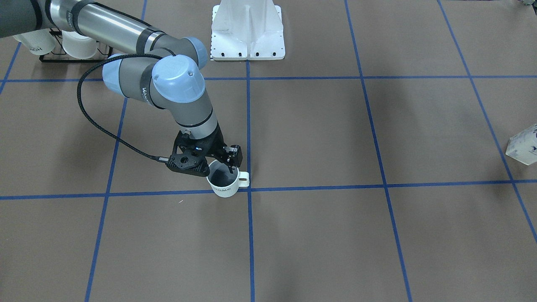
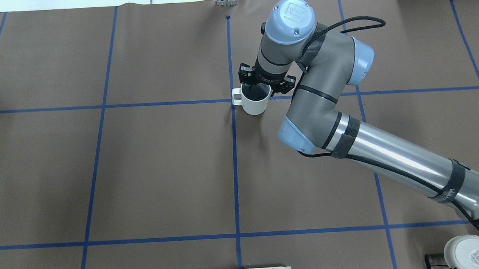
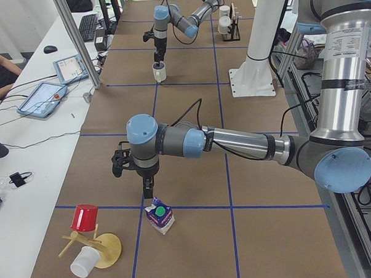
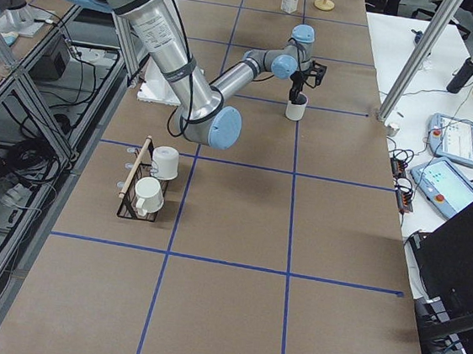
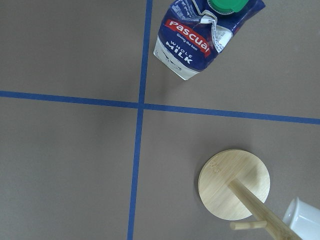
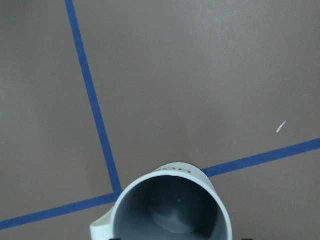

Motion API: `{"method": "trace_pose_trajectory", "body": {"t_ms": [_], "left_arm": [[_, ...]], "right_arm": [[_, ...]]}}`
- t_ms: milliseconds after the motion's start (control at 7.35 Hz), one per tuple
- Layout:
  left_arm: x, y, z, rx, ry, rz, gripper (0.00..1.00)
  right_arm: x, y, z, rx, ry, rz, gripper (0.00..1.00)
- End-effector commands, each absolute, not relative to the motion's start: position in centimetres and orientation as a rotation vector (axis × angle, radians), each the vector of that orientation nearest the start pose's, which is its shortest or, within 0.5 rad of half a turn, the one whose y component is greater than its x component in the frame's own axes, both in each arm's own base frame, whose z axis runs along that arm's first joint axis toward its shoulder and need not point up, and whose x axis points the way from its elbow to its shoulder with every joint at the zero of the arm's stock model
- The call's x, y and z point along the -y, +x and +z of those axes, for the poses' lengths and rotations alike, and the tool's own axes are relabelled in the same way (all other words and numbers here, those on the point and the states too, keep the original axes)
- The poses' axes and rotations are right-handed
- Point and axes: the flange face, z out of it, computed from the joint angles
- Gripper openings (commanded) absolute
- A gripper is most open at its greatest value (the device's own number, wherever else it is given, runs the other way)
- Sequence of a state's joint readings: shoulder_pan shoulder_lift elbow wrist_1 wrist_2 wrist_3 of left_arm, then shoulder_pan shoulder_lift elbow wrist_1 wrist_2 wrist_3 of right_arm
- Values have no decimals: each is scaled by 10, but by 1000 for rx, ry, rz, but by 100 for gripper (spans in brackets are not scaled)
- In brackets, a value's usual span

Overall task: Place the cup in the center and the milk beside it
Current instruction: 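Lower the white mug onto the table center and open the right gripper, then lift the right gripper and withdraw it away from the mug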

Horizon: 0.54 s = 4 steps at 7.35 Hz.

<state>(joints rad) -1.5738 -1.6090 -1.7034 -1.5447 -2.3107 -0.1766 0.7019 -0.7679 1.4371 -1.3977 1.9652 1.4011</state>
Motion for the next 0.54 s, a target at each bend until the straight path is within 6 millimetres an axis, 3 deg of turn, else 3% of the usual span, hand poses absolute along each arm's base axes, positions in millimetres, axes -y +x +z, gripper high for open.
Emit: {"method": "trace_pose_trajectory", "body": {"t_ms": [0,136,408], "left_arm": [[512,-69,573,-744,112,-46,98],[512,-69,576,-735,142,60,98],[503,-72,586,-719,215,276,98]], "right_arm": [[566,-485,186,960,-2,325,100],[574,-459,184,982,-16,333,100],[572,-406,207,978,-3,312,100]]}}
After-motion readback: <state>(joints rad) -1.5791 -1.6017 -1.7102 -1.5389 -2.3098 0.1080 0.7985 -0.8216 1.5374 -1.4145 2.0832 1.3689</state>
